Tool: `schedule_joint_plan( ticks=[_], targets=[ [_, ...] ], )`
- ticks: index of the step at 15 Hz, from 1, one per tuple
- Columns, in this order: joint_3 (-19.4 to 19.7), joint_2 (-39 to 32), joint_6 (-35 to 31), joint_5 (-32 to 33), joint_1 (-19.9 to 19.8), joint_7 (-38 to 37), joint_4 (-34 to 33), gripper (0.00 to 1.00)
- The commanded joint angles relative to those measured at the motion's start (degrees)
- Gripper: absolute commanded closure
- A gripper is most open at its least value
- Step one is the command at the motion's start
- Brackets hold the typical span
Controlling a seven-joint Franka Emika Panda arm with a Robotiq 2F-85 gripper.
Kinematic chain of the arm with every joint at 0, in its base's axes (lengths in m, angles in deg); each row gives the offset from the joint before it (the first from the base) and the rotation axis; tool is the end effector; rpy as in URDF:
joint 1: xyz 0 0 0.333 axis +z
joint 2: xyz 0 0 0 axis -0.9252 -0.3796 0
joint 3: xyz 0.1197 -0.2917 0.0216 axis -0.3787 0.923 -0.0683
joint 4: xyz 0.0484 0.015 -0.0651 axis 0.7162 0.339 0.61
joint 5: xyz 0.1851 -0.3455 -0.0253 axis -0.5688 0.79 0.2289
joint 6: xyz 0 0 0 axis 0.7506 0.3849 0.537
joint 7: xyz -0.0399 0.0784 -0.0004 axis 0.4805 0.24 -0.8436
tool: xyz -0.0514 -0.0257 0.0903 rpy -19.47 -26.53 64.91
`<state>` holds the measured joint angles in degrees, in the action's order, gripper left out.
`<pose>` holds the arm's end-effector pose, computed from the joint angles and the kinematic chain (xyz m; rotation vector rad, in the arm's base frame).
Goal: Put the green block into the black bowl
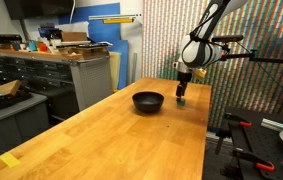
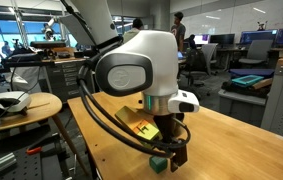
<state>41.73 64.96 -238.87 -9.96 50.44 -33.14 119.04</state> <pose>0.4468 -0.1813 0.1570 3.1174 -0.0487 0.0777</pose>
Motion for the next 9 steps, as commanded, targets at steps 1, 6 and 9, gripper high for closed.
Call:
schedule_joint_plan(
  ticks=[1, 6, 9],
  targets=[
    [-1.0, -0.7, 2.2, 1.1, -1.8, 0.5, -1.1, 0.25],
    [-1.3, -0.7, 3.7, 0.6, -2.3, 0.7, -1.3, 0.65],
    [-1.2, -0.4, 4.3, 0.5, -2.2, 0.4, -1.4, 0.83]
  ],
)
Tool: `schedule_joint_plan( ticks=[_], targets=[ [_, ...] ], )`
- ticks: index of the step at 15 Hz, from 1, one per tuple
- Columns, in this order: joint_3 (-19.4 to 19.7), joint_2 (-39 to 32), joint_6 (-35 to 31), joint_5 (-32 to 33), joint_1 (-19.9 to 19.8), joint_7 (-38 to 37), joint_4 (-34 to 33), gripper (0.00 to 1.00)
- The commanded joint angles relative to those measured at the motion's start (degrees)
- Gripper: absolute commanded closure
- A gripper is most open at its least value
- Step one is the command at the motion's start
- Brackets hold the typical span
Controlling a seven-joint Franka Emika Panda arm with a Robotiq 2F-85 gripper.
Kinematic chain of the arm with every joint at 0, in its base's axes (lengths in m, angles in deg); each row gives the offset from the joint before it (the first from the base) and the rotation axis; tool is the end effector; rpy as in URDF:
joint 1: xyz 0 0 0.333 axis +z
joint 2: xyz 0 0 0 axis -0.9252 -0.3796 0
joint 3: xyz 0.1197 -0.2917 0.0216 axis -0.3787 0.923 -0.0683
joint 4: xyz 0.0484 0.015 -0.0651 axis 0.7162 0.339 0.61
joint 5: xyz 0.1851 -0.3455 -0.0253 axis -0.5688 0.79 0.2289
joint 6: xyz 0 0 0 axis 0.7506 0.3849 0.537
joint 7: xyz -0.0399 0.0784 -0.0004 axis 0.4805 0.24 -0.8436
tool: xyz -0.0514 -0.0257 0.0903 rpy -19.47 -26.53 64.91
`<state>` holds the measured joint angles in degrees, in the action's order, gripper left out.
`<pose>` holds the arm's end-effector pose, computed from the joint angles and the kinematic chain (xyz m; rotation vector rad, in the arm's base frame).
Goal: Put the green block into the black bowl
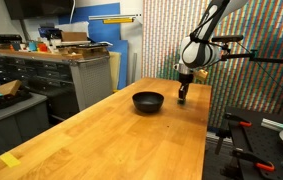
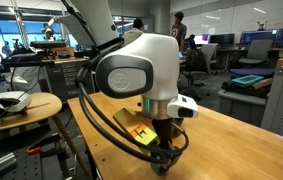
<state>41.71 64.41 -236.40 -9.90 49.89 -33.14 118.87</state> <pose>0.4407 -0.1833 0.1494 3.1375 -0.0618 0.0064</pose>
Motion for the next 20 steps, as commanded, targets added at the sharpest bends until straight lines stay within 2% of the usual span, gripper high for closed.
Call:
schedule_joint_plan(
  ticks=[1, 6, 12, 16, 20],
  targets=[
    [-1.2, 0.4, 2.0, 0.2, -1.7, 0.4, -1.2, 0.81],
    [-0.4, 2.9, 5.0, 0.6, -0.4, -1.3, -1.1, 0.81],
    [1.0, 9.7, 13.0, 2.2, 3.0, -5.3, -1.8, 0.81],
    [1.1, 13.0, 19.2, 3.5, 5.8, -9.3, -5.3, 0.81],
    [0.7, 12.3, 23.0, 2.6, 7.8, -11.4, -10.8, 0.81]
  ],
)
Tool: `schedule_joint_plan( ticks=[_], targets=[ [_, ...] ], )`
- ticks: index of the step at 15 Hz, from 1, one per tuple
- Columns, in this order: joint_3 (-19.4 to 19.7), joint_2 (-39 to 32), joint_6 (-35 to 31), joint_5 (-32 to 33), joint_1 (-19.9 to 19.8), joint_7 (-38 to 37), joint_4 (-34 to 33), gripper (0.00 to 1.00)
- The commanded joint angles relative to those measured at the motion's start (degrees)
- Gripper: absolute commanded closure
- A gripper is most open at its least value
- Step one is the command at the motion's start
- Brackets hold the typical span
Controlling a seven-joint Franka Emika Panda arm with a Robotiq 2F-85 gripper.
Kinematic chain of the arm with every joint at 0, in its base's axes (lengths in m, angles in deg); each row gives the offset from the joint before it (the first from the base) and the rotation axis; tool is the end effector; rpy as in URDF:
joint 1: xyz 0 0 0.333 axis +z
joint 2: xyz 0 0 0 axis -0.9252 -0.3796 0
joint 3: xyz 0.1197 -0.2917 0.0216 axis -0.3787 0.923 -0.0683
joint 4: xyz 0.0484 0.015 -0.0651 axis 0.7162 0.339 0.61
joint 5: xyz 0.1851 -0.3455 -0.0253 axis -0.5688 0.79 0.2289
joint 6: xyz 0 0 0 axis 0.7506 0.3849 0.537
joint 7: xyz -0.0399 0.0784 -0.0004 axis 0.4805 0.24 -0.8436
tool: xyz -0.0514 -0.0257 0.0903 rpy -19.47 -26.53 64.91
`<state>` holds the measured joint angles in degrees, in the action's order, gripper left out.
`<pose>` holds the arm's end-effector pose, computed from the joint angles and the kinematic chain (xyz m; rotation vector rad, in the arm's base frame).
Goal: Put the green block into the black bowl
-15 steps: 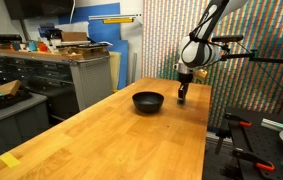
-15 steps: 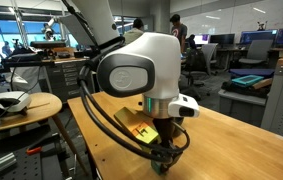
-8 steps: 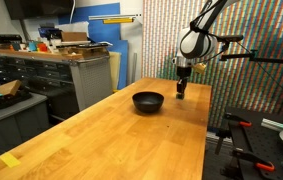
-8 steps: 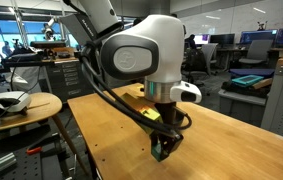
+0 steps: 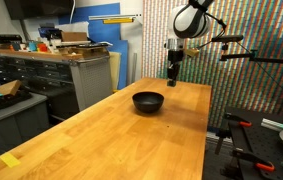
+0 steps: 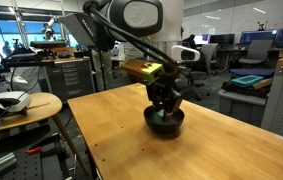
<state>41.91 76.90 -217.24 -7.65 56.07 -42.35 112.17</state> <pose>0.4971 -0.1415 0.2679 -3.1293 0.0880 -0.0119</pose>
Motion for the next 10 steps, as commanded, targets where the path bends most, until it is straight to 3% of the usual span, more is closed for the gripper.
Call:
schedule_joint_plan(
  ticks=[1, 10],
  targets=[
    [0.3, -0.7, 4.6, -0.1, 1.9, -2.3, -5.4, 0.81],
    [-0.9, -5.7, 10.6, -1.5, 4.2, -4.0, -13.8, 0.81]
  ],
)
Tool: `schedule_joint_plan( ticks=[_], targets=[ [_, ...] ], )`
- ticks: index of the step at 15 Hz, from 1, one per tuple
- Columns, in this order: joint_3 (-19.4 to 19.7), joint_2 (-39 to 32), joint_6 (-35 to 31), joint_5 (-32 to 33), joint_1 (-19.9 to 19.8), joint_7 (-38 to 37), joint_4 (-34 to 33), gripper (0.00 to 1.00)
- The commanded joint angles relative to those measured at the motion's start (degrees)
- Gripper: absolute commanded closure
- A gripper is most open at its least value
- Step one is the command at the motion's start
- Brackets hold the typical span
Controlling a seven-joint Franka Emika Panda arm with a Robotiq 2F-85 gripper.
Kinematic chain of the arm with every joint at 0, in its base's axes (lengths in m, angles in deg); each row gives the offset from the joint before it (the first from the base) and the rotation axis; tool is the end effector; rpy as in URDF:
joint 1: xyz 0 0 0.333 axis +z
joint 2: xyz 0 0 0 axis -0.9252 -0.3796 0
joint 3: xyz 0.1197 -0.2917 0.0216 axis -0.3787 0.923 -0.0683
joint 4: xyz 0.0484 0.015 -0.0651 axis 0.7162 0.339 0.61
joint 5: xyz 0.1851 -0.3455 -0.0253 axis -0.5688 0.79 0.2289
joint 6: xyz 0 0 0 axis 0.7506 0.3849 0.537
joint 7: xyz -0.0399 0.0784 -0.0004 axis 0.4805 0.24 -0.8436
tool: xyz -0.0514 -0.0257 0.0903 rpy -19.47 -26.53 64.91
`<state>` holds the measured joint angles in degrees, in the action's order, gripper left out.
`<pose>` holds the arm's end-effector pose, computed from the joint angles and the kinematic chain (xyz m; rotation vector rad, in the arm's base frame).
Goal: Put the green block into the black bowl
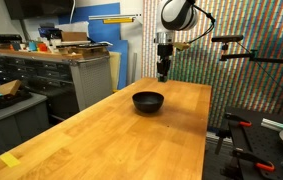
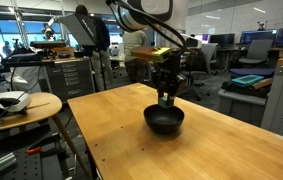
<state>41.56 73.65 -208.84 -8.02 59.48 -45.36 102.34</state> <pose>0.5456 -0.1157 0.2929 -3.1171 0.0684 0.0357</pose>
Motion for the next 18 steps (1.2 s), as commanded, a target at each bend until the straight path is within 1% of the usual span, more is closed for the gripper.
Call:
schedule_joint_plan(
  ticks=[1, 7, 11, 14, 18],
  targets=[
    [-0.8, -3.2, 2.3, -1.1, 1.1, -1.2, -4.6, 0.81],
    [-2.8, -7.9, 0.7, -3.3, 1.8, -0.9, -6.8, 0.83],
    [-4.0, -11.9, -4.6, -5.5, 1.6, -1.1, -7.7, 0.83],
    [-4.1, -15.1, -9.5, -5.8, 1.5, -2.4, -8.4, 0.83],
    [-4.6, -19.1, -12.7, -6.2, 0.8, -3.2, -9.7, 0.83]
  ],
)
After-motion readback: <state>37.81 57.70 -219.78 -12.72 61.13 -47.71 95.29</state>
